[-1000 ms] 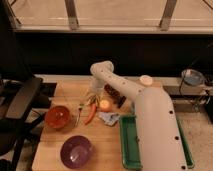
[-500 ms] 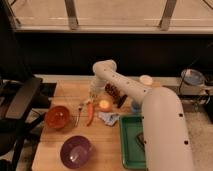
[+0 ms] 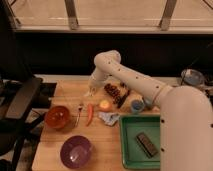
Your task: Place banana in purple bowl
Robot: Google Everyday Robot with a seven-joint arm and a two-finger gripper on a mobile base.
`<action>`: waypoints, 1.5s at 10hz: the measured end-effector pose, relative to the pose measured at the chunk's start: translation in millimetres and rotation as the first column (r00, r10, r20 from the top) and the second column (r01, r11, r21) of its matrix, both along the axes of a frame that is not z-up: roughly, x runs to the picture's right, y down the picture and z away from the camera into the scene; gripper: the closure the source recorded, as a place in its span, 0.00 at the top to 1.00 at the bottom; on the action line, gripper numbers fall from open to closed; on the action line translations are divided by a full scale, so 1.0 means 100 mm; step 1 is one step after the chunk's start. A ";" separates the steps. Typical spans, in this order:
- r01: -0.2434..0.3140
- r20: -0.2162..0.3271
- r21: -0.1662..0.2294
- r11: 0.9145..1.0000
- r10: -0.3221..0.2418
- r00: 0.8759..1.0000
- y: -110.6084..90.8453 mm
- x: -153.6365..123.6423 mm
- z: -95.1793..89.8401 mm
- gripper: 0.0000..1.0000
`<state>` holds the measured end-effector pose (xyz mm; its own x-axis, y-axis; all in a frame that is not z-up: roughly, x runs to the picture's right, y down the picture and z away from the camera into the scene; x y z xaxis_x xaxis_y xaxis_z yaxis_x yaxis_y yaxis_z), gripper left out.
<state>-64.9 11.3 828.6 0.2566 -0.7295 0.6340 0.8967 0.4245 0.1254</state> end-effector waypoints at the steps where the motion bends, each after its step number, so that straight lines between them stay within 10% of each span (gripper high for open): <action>1: 0.004 0.020 0.007 1.000 -0.004 1.000 0.04 -0.05 -0.24 0.00; 5: -0.041 0.103 -0.039 0.998 0.045 0.994 0.55 -0.36 -1.13 0.00; 12: -0.041 0.115 -0.053 0.998 0.047 0.992 0.61 -0.41 -1.23 0.00; 15: 0.098 0.211 -0.018 0.995 -0.092 0.973 0.86 -0.53 -1.37 0.00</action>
<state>-117.7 97.3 691.9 0.0462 -0.7254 0.6868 0.8883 0.3443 0.3038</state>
